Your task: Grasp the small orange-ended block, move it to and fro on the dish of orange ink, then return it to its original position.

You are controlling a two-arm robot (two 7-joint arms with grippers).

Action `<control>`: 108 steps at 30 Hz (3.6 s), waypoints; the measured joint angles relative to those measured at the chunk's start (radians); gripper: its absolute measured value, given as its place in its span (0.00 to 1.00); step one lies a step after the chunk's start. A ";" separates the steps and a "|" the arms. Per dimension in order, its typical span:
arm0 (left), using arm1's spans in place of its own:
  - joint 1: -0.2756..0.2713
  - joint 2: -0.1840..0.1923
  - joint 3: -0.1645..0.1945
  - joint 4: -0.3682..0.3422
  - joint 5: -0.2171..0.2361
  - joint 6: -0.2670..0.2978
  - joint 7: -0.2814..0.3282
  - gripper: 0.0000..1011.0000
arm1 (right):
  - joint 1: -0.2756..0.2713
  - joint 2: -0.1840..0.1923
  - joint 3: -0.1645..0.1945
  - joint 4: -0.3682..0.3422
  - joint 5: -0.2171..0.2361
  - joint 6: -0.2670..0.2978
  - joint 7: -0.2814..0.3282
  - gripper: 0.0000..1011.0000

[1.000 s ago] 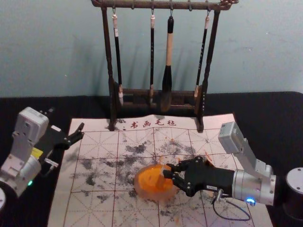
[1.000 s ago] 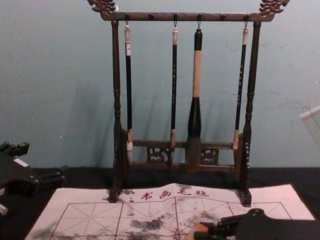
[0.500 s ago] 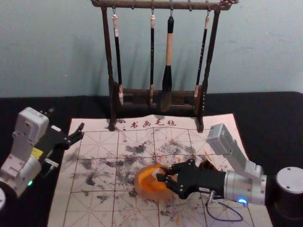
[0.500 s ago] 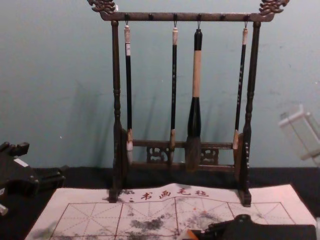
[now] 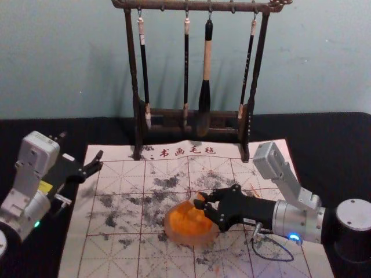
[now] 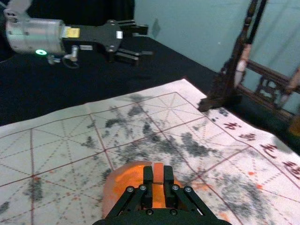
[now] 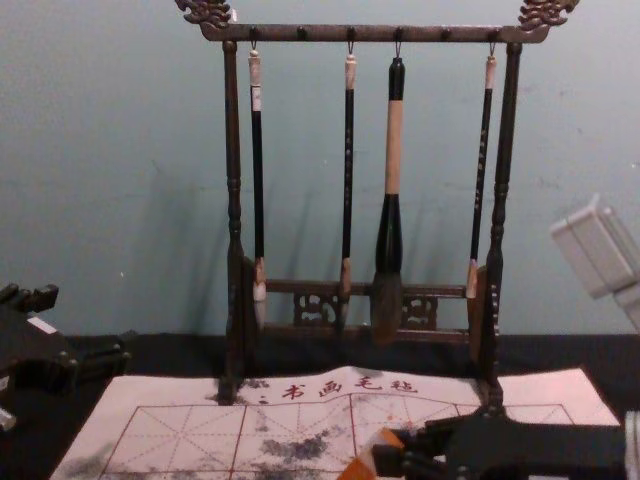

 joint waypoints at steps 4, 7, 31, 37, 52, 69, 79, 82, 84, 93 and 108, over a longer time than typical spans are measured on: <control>0.000 0.000 0.000 0.000 0.000 0.000 0.000 0.99 | -0.002 0.005 0.008 -0.005 -0.006 0.010 -0.014 0.11; 0.000 0.000 0.000 0.000 0.000 0.000 0.000 0.99 | -0.006 0.013 0.012 -0.015 -0.010 0.023 -0.022 0.11; 0.000 0.000 0.000 0.000 0.000 0.000 0.000 0.99 | -0.084 0.139 0.043 -0.203 -0.007 0.134 -0.034 0.11; 0.000 0.000 0.000 0.000 0.000 0.000 0.000 0.99 | -0.074 0.141 0.027 -0.209 -0.014 0.155 -0.026 0.11; 0.000 0.000 0.000 0.000 0.000 0.000 0.000 0.99 | -0.024 0.117 -0.015 -0.181 -0.039 0.205 -0.018 0.11; 0.000 0.000 0.000 0.000 0.000 0.000 0.000 0.99 | 0.003 0.088 -0.021 -0.151 -0.044 0.220 -0.036 0.11; 0.000 0.000 0.000 0.000 0.000 0.000 0.000 0.99 | -0.004 0.102 -0.005 -0.167 -0.047 0.231 -0.054 0.11; 0.000 0.000 0.000 0.000 0.000 0.000 0.000 0.99 | -0.009 0.110 -0.001 -0.176 -0.047 0.236 -0.056 0.11; 0.000 0.000 0.000 0.000 0.000 0.000 0.000 0.99 | -0.013 0.117 0.002 -0.186 -0.047 0.240 -0.058 0.11; 0.000 0.000 0.000 0.000 0.000 0.000 0.000 0.99 | -0.035 0.163 0.012 -0.247 -0.048 0.273 -0.058 0.11; 0.000 0.000 0.000 0.000 0.000 0.000 0.000 0.99 | -0.003 0.189 -0.007 -0.283 -0.070 0.318 -0.028 0.11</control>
